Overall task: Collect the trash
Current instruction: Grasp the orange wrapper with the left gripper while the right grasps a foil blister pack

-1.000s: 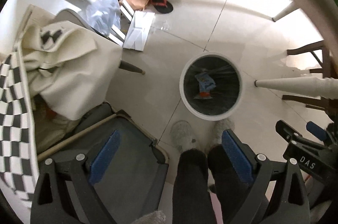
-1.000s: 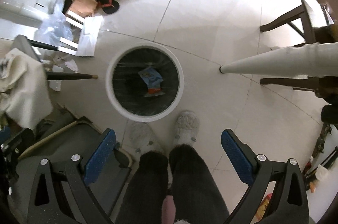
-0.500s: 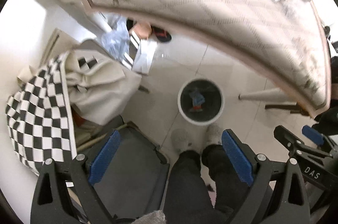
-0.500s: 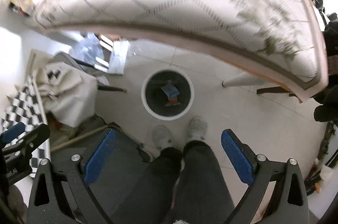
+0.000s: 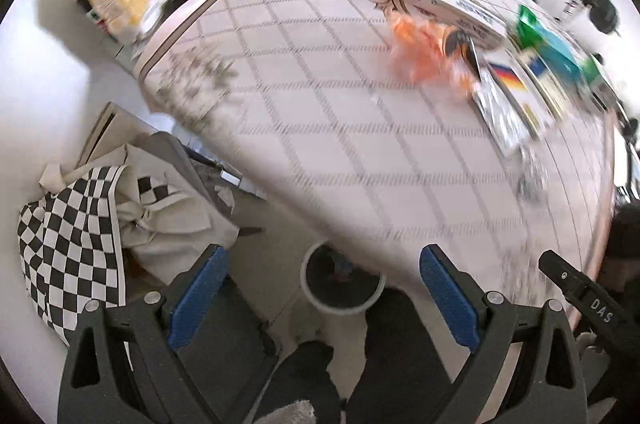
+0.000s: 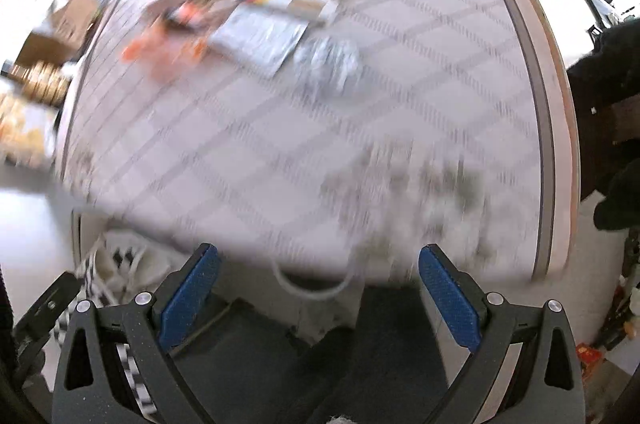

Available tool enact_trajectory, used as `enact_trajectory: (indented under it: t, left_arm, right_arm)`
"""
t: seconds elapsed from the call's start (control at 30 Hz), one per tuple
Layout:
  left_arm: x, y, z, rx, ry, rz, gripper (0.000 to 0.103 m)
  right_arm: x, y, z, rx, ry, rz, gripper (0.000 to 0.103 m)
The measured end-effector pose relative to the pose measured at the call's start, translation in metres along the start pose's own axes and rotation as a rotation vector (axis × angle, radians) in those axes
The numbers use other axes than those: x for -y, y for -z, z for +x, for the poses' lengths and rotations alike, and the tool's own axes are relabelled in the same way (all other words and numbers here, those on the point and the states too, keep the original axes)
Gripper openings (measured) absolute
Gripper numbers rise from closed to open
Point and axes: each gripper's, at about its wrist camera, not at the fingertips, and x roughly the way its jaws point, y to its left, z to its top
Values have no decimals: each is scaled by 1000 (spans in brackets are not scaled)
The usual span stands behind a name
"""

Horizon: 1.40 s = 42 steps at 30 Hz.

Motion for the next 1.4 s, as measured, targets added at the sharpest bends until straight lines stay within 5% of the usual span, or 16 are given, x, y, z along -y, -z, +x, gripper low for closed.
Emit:
enact_trajectory:
  t: [0.27, 0.37, 0.47, 0.77, 0.8, 0.87, 0.97, 1.13, 1.4]
  left_arm:
    - [43, -68, 58, -117, -80, -93, 99]
    - [48, -83, 65, -137, -84, -132, 99]
    - [56, -101, 68, -141, -71, -169, 98]
    - [111, -155, 83, -113, 35, -141, 96]
    - [115, -158, 87, -117, 34, -135, 90]
    - [123, -166, 99, -135, 19, -120, 50]
    - [123, -168, 105, -130, 27, -113, 19]
    - [112, -156, 77, -62, 6, -38, 8]
    - [90, -94, 0, 87, -28, 104, 6]
  right_arm:
    - [-4, -92, 79, -70, 45, -50, 97]
    - [-8, -103, 88, -89, 64, -61, 84]
    - [-15, -109, 84, -68, 103, -97, 58]
    - [24, -156, 61, -54, 50, -20, 58]
    - [29, -162, 60, -51, 56, -13, 58]
    - [38, -172, 60, -50, 62, 1, 58]
    - [45, -181, 57, -37, 65, 22, 58]
    - [64, -182, 31, 11, 54, 25, 58]
    - [50, -109, -3, 83, 31, -50, 58]
